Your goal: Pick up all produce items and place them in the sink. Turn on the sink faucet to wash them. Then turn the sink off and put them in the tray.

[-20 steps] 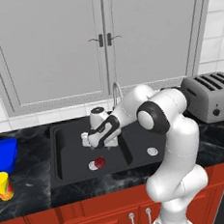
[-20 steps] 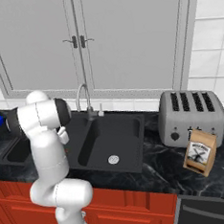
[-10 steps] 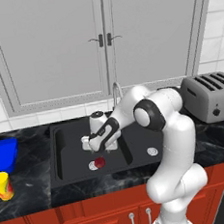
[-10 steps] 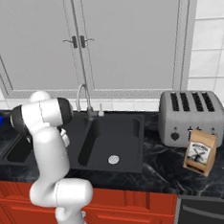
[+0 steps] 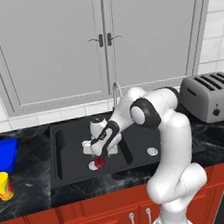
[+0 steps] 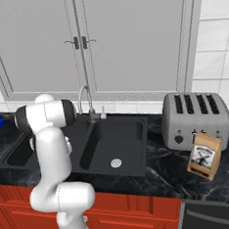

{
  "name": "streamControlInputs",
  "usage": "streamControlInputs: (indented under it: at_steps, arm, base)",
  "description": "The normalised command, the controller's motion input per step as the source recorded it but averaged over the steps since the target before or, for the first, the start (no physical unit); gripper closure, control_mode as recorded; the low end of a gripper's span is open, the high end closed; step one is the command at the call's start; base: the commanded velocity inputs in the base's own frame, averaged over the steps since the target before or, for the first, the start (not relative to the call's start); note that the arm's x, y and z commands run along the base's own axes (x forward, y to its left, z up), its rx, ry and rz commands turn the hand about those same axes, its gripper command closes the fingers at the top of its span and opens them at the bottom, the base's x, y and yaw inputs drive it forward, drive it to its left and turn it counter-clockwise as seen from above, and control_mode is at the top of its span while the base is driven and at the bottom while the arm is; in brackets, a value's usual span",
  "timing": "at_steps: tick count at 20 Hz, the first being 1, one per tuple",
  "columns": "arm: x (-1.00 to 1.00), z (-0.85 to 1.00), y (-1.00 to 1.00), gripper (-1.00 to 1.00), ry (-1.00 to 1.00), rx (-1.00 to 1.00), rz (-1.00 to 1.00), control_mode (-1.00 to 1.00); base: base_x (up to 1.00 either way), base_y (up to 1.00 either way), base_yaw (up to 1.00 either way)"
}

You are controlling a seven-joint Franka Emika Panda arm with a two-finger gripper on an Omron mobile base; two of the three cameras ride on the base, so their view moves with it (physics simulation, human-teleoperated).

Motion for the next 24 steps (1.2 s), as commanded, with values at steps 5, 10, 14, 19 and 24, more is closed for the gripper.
streamControlInputs:
  at_steps: [5,10,14,19,24]
  arm:
    - [0.0,-0.25,0.0,-1.0,0.0,0.0,0.0,-1.0]
    - [0.0,-0.23,0.0,-1.0,0.0,0.0,0.0,-1.0]
    - [0.02,-0.19,0.0,-1.0,0.0,0.0,0.0,-1.0]
    - [0.04,-0.22,0.0,-1.0,0.0,0.0,0.0,-1.0]
    - [0.02,-0.24,0.05,-1.0,0.0,0.0,0.0,-1.0]
  base:
    - [0.0,0.0,0.0]
    - [0.0,0.0,0.0]
    - [0.0,0.0,0.0]
    - [0.0,0.0,0.0]
    - [0.0,0.0,0.0]
